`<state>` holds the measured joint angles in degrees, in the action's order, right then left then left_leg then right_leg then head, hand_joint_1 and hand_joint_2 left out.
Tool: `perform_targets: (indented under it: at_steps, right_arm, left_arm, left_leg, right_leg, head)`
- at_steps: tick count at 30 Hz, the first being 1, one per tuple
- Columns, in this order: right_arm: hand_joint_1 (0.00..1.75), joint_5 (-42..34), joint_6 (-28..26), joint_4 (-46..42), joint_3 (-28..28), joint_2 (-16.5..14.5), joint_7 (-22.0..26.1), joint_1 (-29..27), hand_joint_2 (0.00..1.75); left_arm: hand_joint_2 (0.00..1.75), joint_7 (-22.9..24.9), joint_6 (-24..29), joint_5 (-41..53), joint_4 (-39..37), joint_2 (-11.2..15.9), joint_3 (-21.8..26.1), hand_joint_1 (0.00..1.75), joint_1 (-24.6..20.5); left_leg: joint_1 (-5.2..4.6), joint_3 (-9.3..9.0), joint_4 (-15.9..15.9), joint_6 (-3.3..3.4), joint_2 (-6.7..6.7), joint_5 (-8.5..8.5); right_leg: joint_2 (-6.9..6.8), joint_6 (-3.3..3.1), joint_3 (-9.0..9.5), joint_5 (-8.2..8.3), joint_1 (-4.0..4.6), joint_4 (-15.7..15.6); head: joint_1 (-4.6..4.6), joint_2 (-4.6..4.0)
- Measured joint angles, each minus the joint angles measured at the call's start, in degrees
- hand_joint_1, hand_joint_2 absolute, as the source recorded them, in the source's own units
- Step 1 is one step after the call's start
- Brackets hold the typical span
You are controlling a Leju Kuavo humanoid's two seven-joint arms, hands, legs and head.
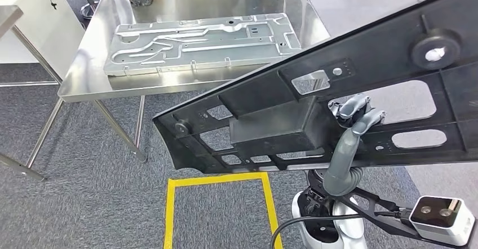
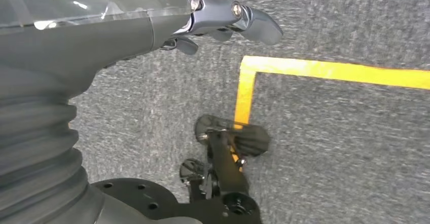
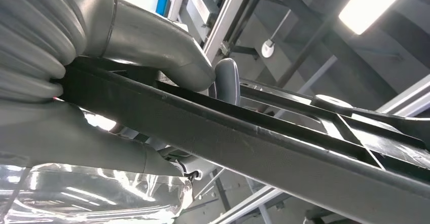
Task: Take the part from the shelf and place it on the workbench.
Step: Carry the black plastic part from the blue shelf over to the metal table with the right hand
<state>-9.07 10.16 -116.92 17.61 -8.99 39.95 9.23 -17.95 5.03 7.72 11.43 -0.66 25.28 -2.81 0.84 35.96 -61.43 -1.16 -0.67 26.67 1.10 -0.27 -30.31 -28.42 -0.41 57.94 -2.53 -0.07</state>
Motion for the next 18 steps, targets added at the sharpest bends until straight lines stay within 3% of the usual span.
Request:
perform_targets:
  at_steps: [1,5,7,9,10,11,12,14,15,16,18]
  right_arm:
    - [1.75,0.00,0.00,0.01,-0.05,-0.03,-0.02,0.00,1.75]
    - [1.75,0.04,0.00,0.03,-0.19,-0.15,-0.04,0.00,1.75]
    - [1.75,0.07,0.00,0.03,-0.23,-0.15,-0.04,0.06,1.75]
    - [1.75,0.07,-0.02,0.05,-0.29,-0.15,-0.04,-0.02,1.75]
    - [1.75,0.06,-0.03,0.06,-0.35,-0.15,-0.04,-0.08,1.75]
    - [1.75,0.05,-0.04,0.07,-0.44,-0.15,-0.04,-0.13,1.75]
    - [1.75,0.04,-0.05,0.08,-0.52,-0.15,-0.04,-0.14,1.75]
    - [1.75,0.00,-0.05,0.08,-0.64,-0.15,-0.04,-0.13,1.75]
    - [1.75,-0.03,-0.04,0.09,-0.67,-0.15,-0.04,-0.12,1.75]
    - [1.75,-0.06,-0.03,0.11,-0.68,-0.15,-0.04,-0.10,1.75]
    - [1.75,-0.11,-0.02,0.13,-0.72,-0.15,-0.04,-0.11,1.75]
  left_arm:
    - [1.75,-0.03,0.00,0.07,0.00,0.01,0.11,0.00,0.00]
    - [1.75,-0.10,0.00,0.22,0.00,0.02,0.32,0.00,0.00]
    - [1.75,-0.11,0.00,0.25,0.00,0.04,0.34,0.00,-0.11]
    - [1.75,-0.11,0.00,0.29,0.00,0.08,0.36,0.00,-0.14]
    - [1.75,-0.11,-0.01,0.32,0.00,0.09,0.37,0.00,-0.11]
    - [1.75,-0.11,-0.03,0.36,0.00,0.09,0.38,0.00,-0.07]
    - [1.75,-0.10,-0.04,0.38,0.00,0.09,0.38,0.00,-0.04]
    - [1.75,-0.10,-0.07,0.41,0.00,0.07,0.38,0.00,-0.02]
    - [1.75,-0.10,-0.07,0.42,-0.01,0.02,0.38,0.00,-0.03]
    - [1.75,-0.10,-0.07,0.42,-0.01,-0.01,0.38,0.00,-0.13]
    - [1.75,-0.08,-0.05,0.43,-0.02,-0.05,0.40,0.00,-0.24]
  left_leg:
    - [-0.09,-0.41,1.64,0.37,0.01,-0.99]
    - [-0.11,-1.43,2.39,2.26,0.14,-1.30]
    - [-0.14,-1.95,2.49,2.76,0.15,-1.12]
    - [-0.27,-2.17,2.48,3.05,0.14,-0.71]
    - [-0.36,-2.38,2.48,3.13,0.15,-0.42]
    - [-0.45,-2.75,2.47,3.16,0.16,-0.08]
    - [-0.55,-3.26,2.47,3.16,0.18,0.31]
    - [-0.72,-4.36,2.52,3.05,0.21,1.18]
    - [-0.80,-4.85,2.58,2.87,0.23,1.58]
    - [-0.82,-5.14,2.71,2.58,0.20,1.93]
    - [-0.86,-5.83,2.61,1.81,0.13,1.99]
  right_leg:
    - [0.05,0.40,0.23,-0.33,0.06,0.00]
    - [-0.12,1.93,0.13,-0.98,0.05,2.19]
    - [-0.39,2.36,-2.63,-3.16,-0.08,7.07]
    - [-0.46,2.62,-7.31,-6.09,-0.10,13.85]
    - [-0.47,2.62,-9.10,-6.83,-0.10,15.82]
    - [-0.48,2.43,-10.00,-6.51,-0.06,15.97]
    - [-0.49,2.07,-9.90,-4.96,0.03,14.17]
    - [-0.65,0.96,-7.78,0.44,0.41,7.04]
    - [-0.83,0.56,-6.94,2.04,0.67,3.98]
    - [-0.98,0.27,-6.38,2.88,0.92,2.02]
    - [-1.07,-0.18,-6.02,2.74,1.12,0.71]
  head:
    - [-0.01,0.00]
    - [-0.01,0.01]
    - [-0.01,0.01]
    - [-0.01,0.00]
    - [-0.01,0.00]
    - [-0.01,0.00]
    - [-0.01,0.00]
    - [-0.01,0.00]
    - [0.00,0.00]
    - [0.02,0.00]
    - [0.06,0.00]
